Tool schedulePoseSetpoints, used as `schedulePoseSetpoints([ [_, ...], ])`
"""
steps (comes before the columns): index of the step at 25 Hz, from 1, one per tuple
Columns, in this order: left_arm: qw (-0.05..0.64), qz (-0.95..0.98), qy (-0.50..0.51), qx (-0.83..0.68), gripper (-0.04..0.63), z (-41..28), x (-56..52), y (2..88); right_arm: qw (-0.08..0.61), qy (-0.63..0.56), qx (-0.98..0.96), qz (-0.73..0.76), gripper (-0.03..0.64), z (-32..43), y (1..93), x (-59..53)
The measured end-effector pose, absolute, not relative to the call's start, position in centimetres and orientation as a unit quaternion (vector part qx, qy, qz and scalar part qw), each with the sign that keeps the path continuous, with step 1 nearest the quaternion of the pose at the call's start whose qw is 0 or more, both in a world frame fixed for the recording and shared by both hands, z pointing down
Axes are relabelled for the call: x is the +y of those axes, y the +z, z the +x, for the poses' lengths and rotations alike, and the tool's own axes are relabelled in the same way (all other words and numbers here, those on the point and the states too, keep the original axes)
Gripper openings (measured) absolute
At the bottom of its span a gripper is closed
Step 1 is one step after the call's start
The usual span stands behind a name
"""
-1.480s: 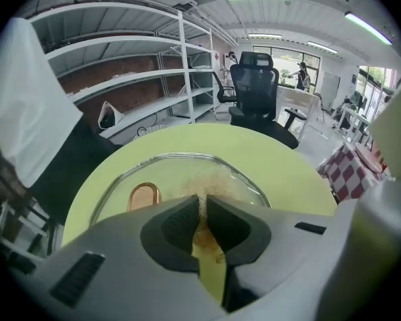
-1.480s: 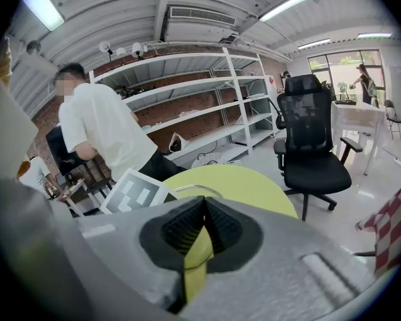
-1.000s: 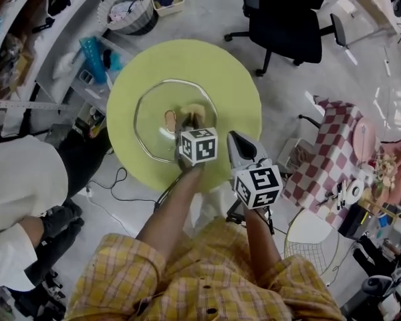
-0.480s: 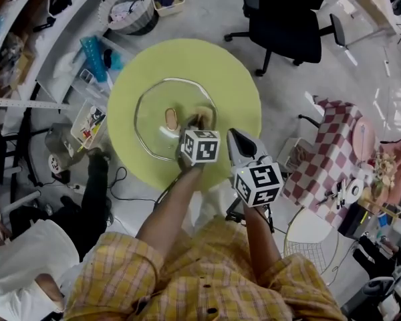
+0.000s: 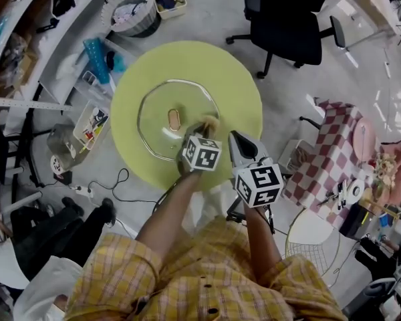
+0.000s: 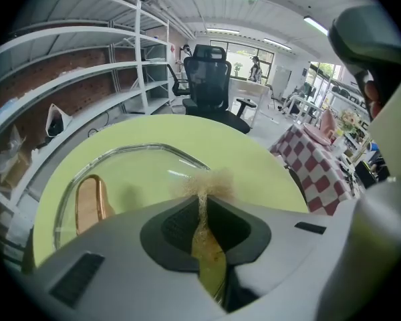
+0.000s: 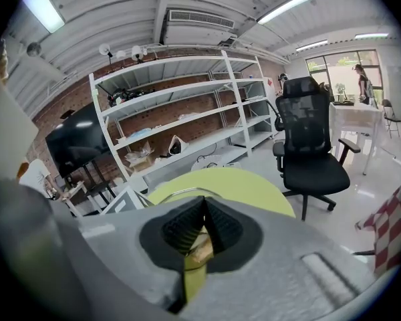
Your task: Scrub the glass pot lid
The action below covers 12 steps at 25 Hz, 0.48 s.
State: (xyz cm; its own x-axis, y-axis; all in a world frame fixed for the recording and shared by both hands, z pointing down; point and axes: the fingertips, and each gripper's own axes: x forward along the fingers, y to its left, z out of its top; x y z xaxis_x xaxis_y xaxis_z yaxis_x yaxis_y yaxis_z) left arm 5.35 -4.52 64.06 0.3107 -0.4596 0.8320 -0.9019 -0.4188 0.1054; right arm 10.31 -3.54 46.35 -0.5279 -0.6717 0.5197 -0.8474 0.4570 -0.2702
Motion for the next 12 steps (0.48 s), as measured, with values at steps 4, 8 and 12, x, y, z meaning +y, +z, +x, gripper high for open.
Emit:
schedulePoseSetpoints([
  [4,0.302,0.759,0.376,-0.438,0.038,5.3,-3.9,64.1,0.173,0.251,-0.839,0.451,-0.002,9.9,46.0,-3.4],
  [8,0.297,0.76,0.385,-0.431,0.038,5.2,-2.8,64.0,0.174,0.253,-0.836,0.454,-0.002,10.0,45.8,-3.2],
  [12,0.298,0.759,0.388,-0.429,0.038,4.9,-1.9,64.1,0.177,0.255,-0.837,0.451,-0.002,9.8,46.0,-3.0],
])
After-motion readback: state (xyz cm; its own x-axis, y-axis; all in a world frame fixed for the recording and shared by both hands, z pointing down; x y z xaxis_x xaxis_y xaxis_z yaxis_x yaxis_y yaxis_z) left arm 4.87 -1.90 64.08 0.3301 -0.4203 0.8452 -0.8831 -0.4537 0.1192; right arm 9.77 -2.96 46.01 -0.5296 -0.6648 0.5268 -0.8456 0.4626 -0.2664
